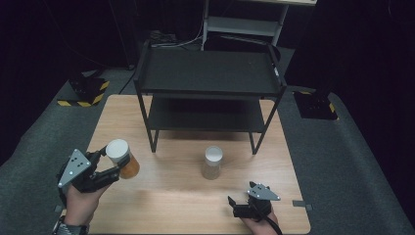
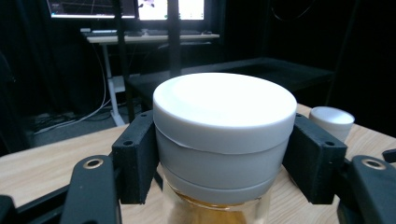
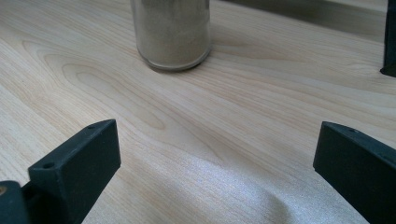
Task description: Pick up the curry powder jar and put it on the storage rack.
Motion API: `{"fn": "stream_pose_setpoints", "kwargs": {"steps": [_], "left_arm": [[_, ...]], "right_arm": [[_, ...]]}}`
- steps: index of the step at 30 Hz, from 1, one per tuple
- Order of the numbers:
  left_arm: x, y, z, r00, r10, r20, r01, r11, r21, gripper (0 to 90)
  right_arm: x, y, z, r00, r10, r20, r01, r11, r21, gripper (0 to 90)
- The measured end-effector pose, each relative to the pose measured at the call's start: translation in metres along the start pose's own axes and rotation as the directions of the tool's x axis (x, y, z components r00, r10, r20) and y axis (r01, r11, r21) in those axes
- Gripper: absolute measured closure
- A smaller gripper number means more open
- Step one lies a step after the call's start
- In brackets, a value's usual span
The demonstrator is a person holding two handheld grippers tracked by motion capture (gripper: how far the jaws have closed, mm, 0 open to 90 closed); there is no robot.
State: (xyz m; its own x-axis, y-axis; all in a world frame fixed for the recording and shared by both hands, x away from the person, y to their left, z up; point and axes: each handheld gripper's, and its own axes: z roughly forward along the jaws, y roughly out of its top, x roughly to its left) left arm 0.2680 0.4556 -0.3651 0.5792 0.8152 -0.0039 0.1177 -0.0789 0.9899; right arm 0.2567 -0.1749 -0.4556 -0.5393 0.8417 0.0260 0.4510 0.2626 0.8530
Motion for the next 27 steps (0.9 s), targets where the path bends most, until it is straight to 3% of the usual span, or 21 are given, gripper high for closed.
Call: {"fn": "stream_pose_setpoints", "kwargs": {"steps": [10, 15, 27], "left_arm": [[-0.002, 0.023, 0.006, 0.9997, 0.004, 0.024, -0.003, 1.0, -0.008, 33.5], [-0.007, 0.035, 0.011, 0.9991, 0.038, 0.02, -0.038, 0.9991, -0.017, 33.5], [-0.01, 0.054, 0.022, 0.9977, 0.049, 0.047, -0.049, 0.9986, -0.02, 33.5]], "right_arm": [[-0.003, 0.0, 0.0, 0.9999, 0.008, -0.013, -0.008, 1.0, 0.002, 0.0], [-0.003, 0.0, 0.0, 0.9999, 0.003, -0.013, -0.003, 1.0, -0.001, 0.0], [-0.004, -0.001, 0.0, 0.9998, 0.01, -0.018, -0.01, 1.0, -0.004, 0.0]]}}
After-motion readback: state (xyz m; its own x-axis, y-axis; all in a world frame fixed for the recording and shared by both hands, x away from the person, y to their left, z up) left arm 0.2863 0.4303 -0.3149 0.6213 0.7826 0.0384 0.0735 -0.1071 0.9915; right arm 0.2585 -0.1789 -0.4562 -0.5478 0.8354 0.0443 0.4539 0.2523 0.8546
